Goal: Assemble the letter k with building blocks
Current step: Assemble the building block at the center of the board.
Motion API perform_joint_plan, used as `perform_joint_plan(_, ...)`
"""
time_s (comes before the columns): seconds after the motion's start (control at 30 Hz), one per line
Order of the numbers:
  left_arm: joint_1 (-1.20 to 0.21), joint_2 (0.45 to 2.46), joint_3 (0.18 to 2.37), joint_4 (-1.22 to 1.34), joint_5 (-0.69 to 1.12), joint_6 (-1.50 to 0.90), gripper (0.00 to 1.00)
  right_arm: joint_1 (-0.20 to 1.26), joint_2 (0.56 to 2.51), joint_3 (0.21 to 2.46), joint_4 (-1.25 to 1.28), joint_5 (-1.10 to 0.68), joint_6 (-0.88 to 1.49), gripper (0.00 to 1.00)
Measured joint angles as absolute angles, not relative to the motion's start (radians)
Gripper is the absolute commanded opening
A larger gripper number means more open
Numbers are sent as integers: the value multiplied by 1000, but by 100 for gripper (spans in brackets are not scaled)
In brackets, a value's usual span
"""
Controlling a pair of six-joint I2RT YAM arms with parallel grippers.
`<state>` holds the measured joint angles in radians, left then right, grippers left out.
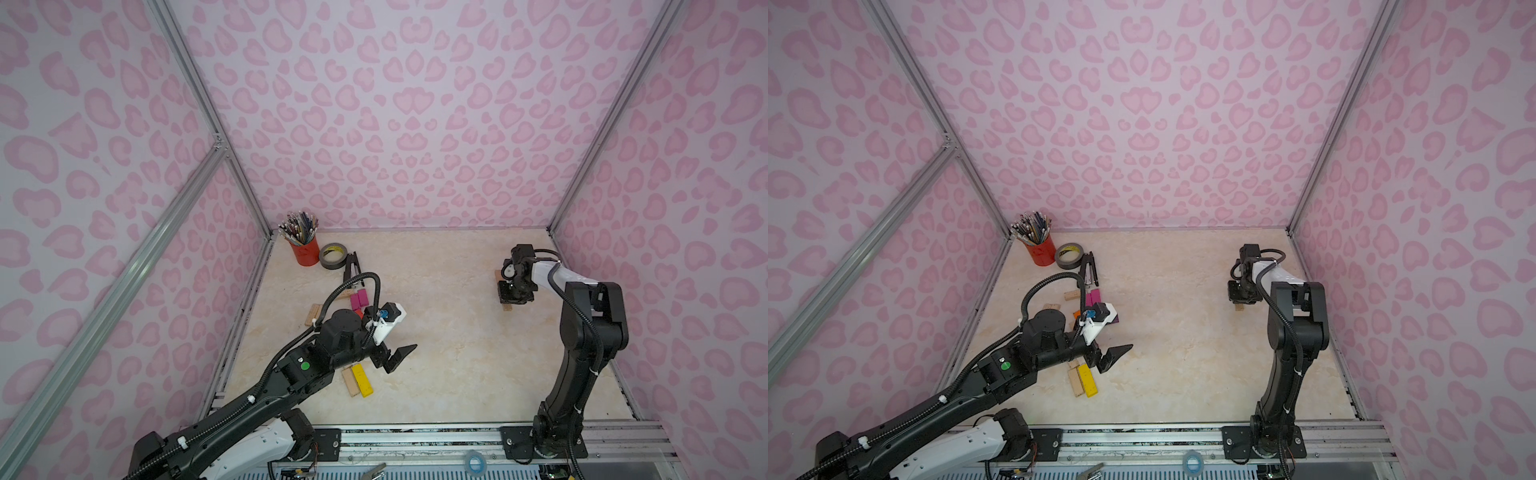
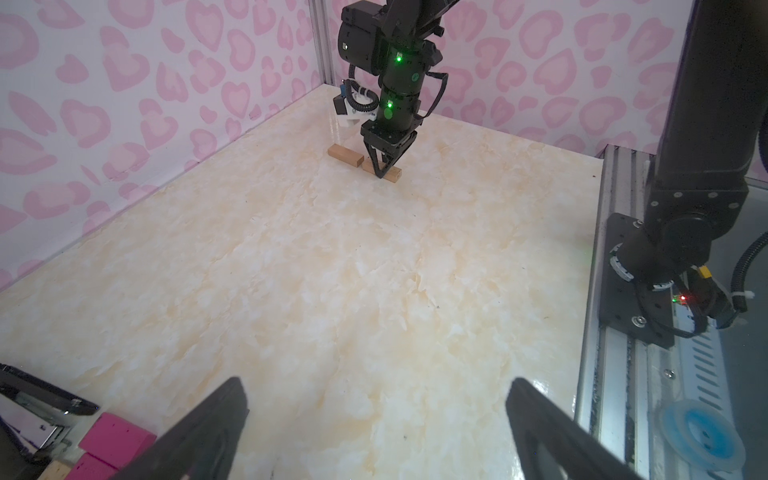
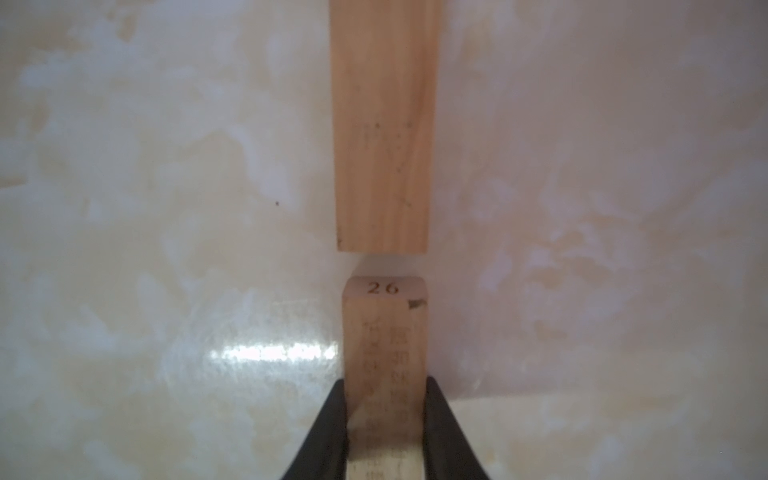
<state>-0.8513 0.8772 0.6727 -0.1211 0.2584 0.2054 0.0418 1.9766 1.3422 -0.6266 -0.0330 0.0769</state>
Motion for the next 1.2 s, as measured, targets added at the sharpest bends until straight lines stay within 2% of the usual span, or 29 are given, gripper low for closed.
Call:
perform_joint_plan(0.87,-851,878,669,-121,244,202,100,46,1990,1362,-621,-33,94,34)
perform_joint_plan(1.2,-851,882,669,-121,244,202,100,46,1996,1370,-622,-25,97,32)
